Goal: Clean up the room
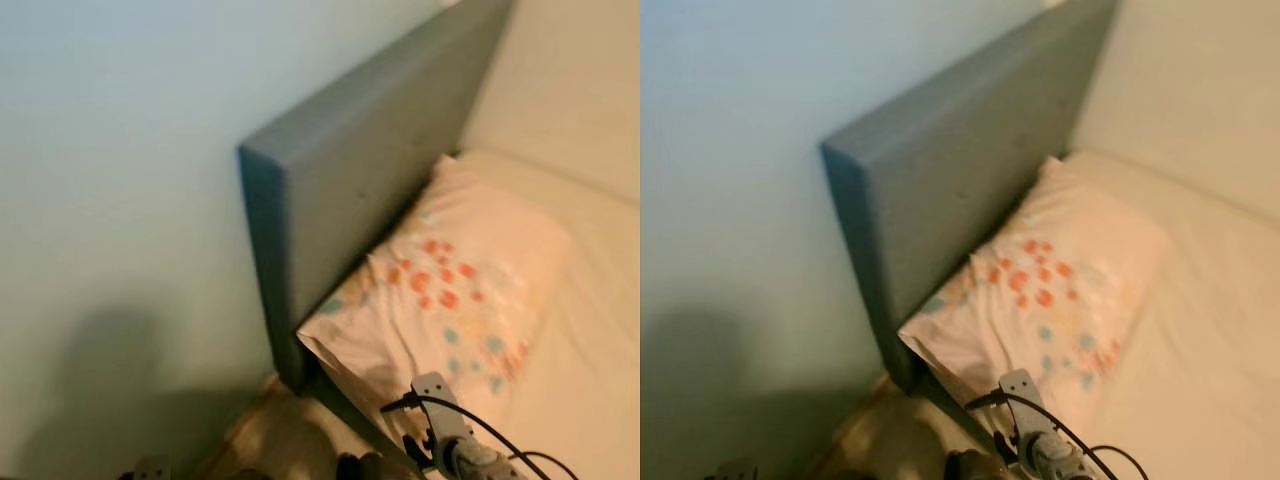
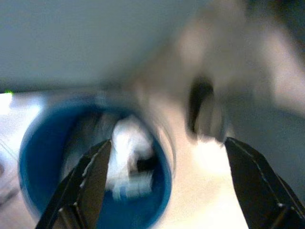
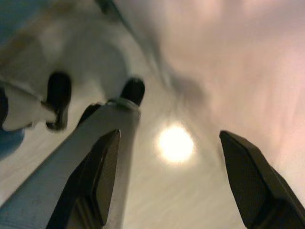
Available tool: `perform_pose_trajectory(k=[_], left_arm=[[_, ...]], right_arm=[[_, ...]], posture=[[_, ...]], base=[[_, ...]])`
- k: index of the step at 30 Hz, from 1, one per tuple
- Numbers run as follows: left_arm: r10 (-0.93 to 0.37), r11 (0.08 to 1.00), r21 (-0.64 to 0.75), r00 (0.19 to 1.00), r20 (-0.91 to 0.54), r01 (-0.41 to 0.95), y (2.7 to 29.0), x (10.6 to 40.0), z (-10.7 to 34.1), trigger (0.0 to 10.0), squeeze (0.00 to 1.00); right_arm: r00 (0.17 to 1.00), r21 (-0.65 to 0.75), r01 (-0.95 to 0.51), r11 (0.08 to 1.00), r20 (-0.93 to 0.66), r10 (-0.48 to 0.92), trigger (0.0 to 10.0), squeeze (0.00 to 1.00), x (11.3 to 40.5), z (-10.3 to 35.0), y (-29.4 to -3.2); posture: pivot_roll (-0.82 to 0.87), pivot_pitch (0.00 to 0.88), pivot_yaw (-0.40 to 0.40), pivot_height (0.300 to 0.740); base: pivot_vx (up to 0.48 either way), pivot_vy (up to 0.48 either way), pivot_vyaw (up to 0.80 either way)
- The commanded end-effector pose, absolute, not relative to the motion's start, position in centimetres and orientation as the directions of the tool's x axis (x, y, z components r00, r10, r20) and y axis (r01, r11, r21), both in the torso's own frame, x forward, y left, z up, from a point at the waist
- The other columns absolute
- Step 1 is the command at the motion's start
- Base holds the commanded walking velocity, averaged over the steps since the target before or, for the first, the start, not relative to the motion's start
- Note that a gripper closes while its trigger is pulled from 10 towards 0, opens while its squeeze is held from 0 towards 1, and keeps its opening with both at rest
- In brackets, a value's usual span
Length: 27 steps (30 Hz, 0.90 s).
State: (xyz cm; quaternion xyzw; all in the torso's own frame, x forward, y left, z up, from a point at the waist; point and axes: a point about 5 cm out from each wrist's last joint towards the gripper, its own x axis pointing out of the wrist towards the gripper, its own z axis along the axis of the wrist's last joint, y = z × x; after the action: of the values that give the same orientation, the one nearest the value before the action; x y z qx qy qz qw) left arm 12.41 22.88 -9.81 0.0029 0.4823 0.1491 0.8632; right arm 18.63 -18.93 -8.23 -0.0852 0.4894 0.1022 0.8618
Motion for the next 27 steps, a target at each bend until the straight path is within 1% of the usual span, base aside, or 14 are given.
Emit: perform_pose_trajectory(k=[1, 7, 12, 27], left_arm=[[0.254, 0.956, 0.149, 0.458, -0.852, -0.253, 22.87, 11.02, -10.25, 10.0, 0.0], [0.228, 0.963, 0.129, 0.463, -0.857, -0.235, 22.71, 11.14, -10.26, 10.0, 0.0], [0.224, 0.964, 0.127, 0.459, -0.86, -0.232, 22.67, 11.02, -10.31, 10.0, 0.0], [0.211, 0.969, 0.121, 0.457, -0.864, -0.217, 22.52, 10.92, -10.37, 10.0, 0.0]], right_arm=[[0.52, -0.043, -0.267, 0.963, -0.847, 0.106, 10.0, 0.0, 19.34, -7.94, -18.33], [0.52, -0.05, -0.259, 0.965, -0.849, 0.096, 10.0, 0.0, 19.33, -7.95, -18.39], [0.513, -0.036, -0.213, 0.976, -0.855, 0.08, 10.0, 0.0, 19.21, -8.04, -18.52], [0.505, -0.046, -0.224, 0.973, -0.86, 0.075, 10.0, 0.0, 19.11, -8.07, -18.73]], posture=[[-0.03, 0.063, 0.026, 0.74], [-0.02, 0.065, 0.027, 0.74], [-0.03, 0.064, 0.03, 0.74], [-0.03, 0.058, 0.031, 0.74]], base=[[0.0, 0.0, 0.0], [0.0, 0.0, 0.0], [0.0, -0.277, -0.79], [0.0, -0.327, -0.79]])
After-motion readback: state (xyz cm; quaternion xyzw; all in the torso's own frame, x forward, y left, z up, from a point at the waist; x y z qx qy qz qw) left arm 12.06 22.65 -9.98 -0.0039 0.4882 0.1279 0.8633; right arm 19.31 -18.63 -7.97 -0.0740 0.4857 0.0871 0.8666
